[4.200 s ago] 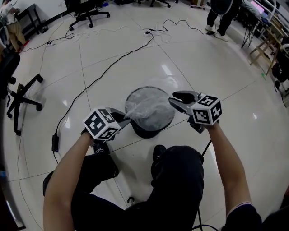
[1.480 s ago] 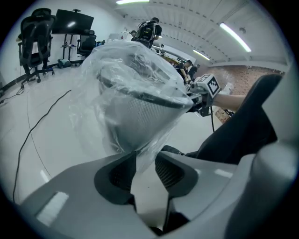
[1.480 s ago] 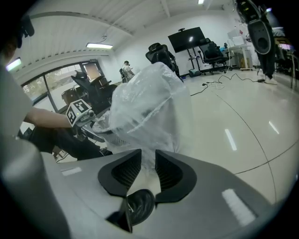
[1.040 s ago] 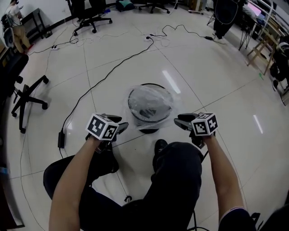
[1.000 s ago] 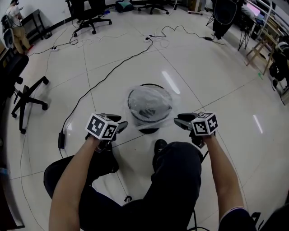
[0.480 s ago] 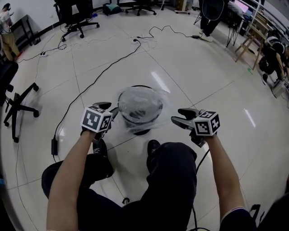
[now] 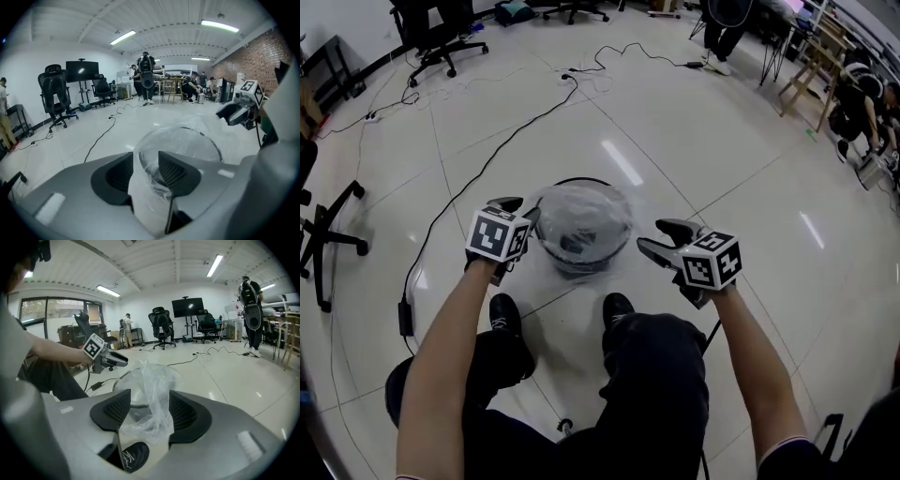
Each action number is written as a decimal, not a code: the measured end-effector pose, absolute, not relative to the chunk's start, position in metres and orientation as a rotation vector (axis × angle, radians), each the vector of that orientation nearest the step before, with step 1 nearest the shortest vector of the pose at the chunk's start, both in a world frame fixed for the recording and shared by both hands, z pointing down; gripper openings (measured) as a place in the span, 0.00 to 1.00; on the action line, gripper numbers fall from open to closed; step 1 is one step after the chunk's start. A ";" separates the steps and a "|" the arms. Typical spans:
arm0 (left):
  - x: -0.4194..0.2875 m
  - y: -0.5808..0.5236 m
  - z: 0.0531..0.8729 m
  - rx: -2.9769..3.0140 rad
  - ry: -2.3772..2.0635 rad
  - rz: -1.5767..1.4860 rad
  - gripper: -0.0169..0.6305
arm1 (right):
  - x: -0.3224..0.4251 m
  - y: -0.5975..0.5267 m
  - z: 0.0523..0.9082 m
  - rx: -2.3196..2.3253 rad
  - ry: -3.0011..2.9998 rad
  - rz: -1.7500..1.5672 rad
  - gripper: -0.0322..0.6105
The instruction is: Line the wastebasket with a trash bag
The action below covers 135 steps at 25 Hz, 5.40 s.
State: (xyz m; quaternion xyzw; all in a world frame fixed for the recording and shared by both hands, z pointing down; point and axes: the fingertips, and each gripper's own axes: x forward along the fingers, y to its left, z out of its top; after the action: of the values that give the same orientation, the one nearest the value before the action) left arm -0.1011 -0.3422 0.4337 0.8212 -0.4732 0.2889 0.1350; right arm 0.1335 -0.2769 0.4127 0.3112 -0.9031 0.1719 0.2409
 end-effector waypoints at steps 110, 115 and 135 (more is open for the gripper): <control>-0.036 -0.196 0.318 2.627 -1.403 0.327 0.04 | 0.075 -0.186 0.312 0.861 -2.795 0.173 0.05; -0.022 -0.180 0.312 2.663 -1.401 0.326 0.04 | 0.069 -0.170 0.294 0.857 -2.828 0.133 0.05; -0.007 -0.168 0.309 2.700 -1.377 0.280 0.04 | 0.075 -0.159 0.293 0.907 -2.854 0.142 0.05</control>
State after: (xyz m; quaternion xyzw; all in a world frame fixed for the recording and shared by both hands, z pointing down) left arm -0.0074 -0.1678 0.3086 0.8860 -0.4518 0.0920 0.0487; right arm 0.0747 -0.1585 0.2928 0.3019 -0.9495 0.0472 0.0717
